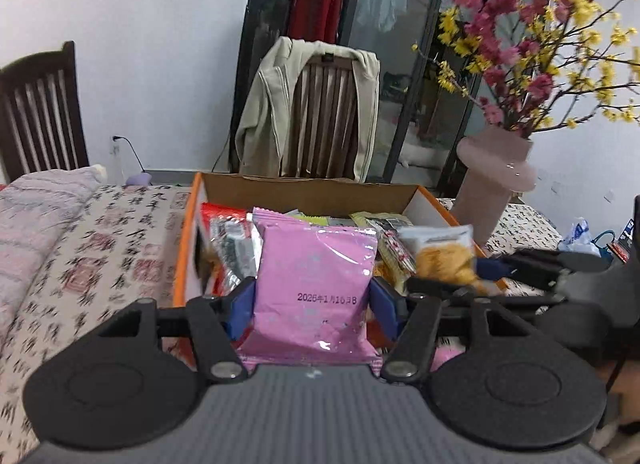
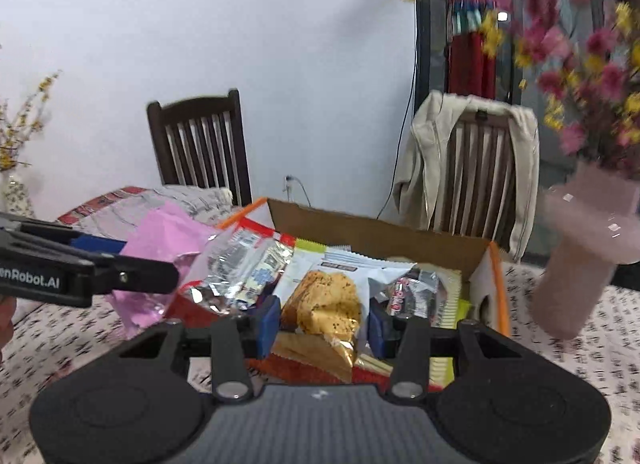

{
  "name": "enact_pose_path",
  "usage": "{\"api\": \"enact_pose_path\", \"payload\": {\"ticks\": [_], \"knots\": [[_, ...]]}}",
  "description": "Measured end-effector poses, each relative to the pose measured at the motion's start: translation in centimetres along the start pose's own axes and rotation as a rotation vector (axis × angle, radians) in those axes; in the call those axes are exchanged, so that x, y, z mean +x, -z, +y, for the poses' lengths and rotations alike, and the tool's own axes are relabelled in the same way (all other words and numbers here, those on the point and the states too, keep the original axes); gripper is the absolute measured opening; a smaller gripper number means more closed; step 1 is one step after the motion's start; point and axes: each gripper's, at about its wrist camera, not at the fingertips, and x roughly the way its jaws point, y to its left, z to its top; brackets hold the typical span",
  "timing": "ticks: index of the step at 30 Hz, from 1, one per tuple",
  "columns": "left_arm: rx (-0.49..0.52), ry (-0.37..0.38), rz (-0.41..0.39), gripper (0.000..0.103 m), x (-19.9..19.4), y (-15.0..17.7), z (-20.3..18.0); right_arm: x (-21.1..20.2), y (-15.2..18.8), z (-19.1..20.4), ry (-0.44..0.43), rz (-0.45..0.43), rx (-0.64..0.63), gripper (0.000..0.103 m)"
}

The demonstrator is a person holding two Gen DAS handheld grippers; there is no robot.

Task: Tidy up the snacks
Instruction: 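Carry the pink packet into the red box while the right grasps a gold packet and follows, then open both grippers in the box and move them back over the table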

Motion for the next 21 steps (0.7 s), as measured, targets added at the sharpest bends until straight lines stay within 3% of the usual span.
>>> {"api": "enact_pose_path", "payload": {"ticks": [10, 14, 21], "knots": [[-0.083, 0.048, 0.025, 0.062, 7.0, -2.6, 1.3, 8.0, 0.2, -0.7, -0.012, 0.058, 0.033, 0.048], [-0.094, 0.068, 0.044, 0.062, 8.5, -2.4, 1.0, 7.9, 1.4, -0.9, -0.015, 0.073, 0.007, 0.056], [-0.121, 0.108, 0.087, 0.062, 11.6, -2.4, 0.0, 4.3, 1.8, -2.6, 0.126, 0.050, -0.052, 0.069]]}}
